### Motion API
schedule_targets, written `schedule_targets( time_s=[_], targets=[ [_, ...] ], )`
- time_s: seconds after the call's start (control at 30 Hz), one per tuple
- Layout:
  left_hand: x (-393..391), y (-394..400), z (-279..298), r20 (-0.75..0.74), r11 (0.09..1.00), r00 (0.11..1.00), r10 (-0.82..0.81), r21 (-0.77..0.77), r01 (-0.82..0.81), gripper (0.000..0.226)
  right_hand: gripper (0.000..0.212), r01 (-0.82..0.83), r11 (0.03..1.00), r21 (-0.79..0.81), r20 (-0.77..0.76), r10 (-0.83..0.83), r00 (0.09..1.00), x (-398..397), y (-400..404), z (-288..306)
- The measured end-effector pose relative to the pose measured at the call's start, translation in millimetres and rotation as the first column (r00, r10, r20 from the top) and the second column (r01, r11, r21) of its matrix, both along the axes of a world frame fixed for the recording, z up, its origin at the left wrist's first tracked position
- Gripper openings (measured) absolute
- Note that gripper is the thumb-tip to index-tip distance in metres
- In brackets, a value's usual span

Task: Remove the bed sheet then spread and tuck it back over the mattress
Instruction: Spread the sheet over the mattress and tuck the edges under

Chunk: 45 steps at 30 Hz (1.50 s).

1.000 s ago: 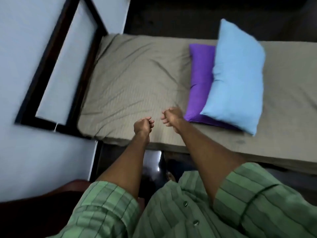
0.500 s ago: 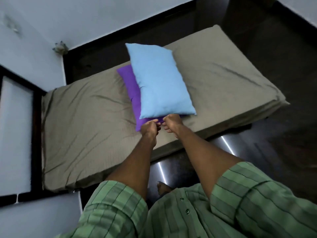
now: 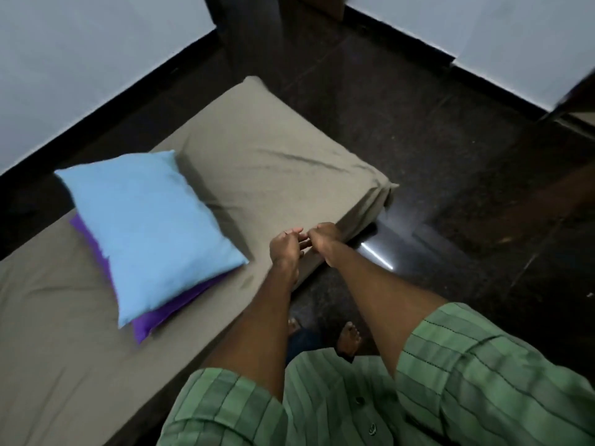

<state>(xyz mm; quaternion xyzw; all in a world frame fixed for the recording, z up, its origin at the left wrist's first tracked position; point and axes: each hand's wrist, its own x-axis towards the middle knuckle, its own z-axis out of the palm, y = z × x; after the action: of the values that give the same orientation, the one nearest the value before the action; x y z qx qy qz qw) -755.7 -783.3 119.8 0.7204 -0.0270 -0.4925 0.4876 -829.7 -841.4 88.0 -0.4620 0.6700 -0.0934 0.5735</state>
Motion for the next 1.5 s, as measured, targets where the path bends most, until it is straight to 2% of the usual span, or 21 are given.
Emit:
schedule_targets(
  time_s=[0.1, 0.27, 0.43, 0.57, 0.63, 0.73, 0.8, 0.87, 0.93, 1.0, 1.1, 1.13, 1.2, 1.27, 1.4, 1.5],
  targets=[
    [-33.7, -40.4, -12.1, -0.030, 0.998, 0.998, -0.047, 0.037, 0.048, 0.021, 0.013, 0.058, 0.998, 0.020, -0.007, -0.058, 0.998, -39.6, -53.6, -6.9],
    [-72.1, -119.2, -57.8, -0.042, 0.987, 0.995, -0.095, 0.126, 0.099, 0.023, 0.018, 0.101, 0.992, 0.073, -0.049, -0.098, 0.994, -96.3, -130.5, -34.4],
    [-108.0, -215.5, -110.1, 0.051, 0.924, 0.943, -0.328, 0.226, 0.309, 0.027, 0.024, 0.127, 0.988, 0.089, -0.174, -0.111, 0.979, -146.2, -201.9, -81.7],
    [-125.6, -298.4, -161.3, 0.154, 0.855, 0.852, -0.501, 0.240, 0.459, 0.028, 0.025, 0.171, 0.979, 0.116, -0.136, -0.155, 0.979, -163.0, -262.7, -136.3],
    [-132.7, -330.5, -187.5, 0.232, 0.781, 0.750, -0.619, 0.285, 0.556, 0.027, 0.027, 0.166, 0.980, 0.112, -0.134, -0.151, 0.979, -167.4, -287.1, -176.2],
    [-131.7, -362.5, -225.8, 0.354, 0.631, 0.524, -0.774, 0.376, 0.679, 0.032, 0.022, 0.106, 0.988, 0.108, -0.154, -0.089, 0.984, -171.4, -316.4, -223.8],
    [-128.3, -385.7, -256.5, 0.435, 0.499, 0.314, -0.844, 0.420, 0.758, 0.041, 0.039, 0.071, 0.996, 0.060, -0.132, -0.063, 0.989, -175.2, -339.6, -251.7],
    [-122.3, -405.5, -284.0, 0.489, 0.337, 0.076, -0.869, 0.473, 0.814, 0.046, 0.057, -0.030, 0.999, -0.011, -0.151, 0.028, 0.988, -180.8, -354.2, -277.1],
    [-116.7, -426.7, -314.8, 0.512, 0.164, -0.184, -0.839, 0.560, 0.812, 0.050, 0.058, -0.216, 0.975, -0.055, -0.276, 0.193, 0.941, -185.4, -372.3, -311.5],
    [-111.2, -435.7, -331.7, 0.542, 0.062, -0.375, -0.752, 0.625, 0.778, 0.058, 0.057, -0.344, 0.938, -0.044, -0.369, 0.304, 0.878, -190.5, -384.3, -332.0],
    [-108.9, -451.3, -349.0, 0.607, 0.026, -0.476, -0.636, 0.633, 0.773, 0.068, 0.055, -0.326, 0.944, 0.050, -0.348, 0.322, 0.880, -195.8, -401.9, -365.7],
    [-107.4, -454.4, -353.1, 0.634, 0.029, -0.482, -0.604, 0.622, 0.782, 0.069, 0.054, -0.350, 0.937, -0.007, -0.400, 0.318, 0.860, -194.0, -402.0, -368.8],
    [-101.9, -457.4, -355.7, 0.686, 0.076, -0.453, -0.569, 0.593, 0.802, 0.063, 0.044, -0.371, 0.892, -0.260, -0.509, 0.200, 0.837, -187.1, -396.4, -367.6],
    [-94.4, -451.2, -359.1, 0.701, 0.122, -0.421, -0.575, 0.583, 0.804, 0.052, 0.036, -0.354, 0.830, -0.430, -0.512, 0.098, 0.853, -175.9, -383.2, -365.0],
    [-82.6, -441.6, -360.0, 0.680, 0.065, -0.512, -0.524, 0.632, 0.772, 0.040, 0.048, -0.193, 0.842, -0.504, -0.412, -0.038, 0.910, -156.4, -349.7, -359.2],
    [-81.7, -448.6, -356.2, 0.686, 0.071, -0.552, -0.474, 0.655, 0.752, 0.025, 0.049, -0.244, 0.804, -0.543, -0.396, 0.011, 0.918, -161.4, -323.2, -356.6]
  ],
)
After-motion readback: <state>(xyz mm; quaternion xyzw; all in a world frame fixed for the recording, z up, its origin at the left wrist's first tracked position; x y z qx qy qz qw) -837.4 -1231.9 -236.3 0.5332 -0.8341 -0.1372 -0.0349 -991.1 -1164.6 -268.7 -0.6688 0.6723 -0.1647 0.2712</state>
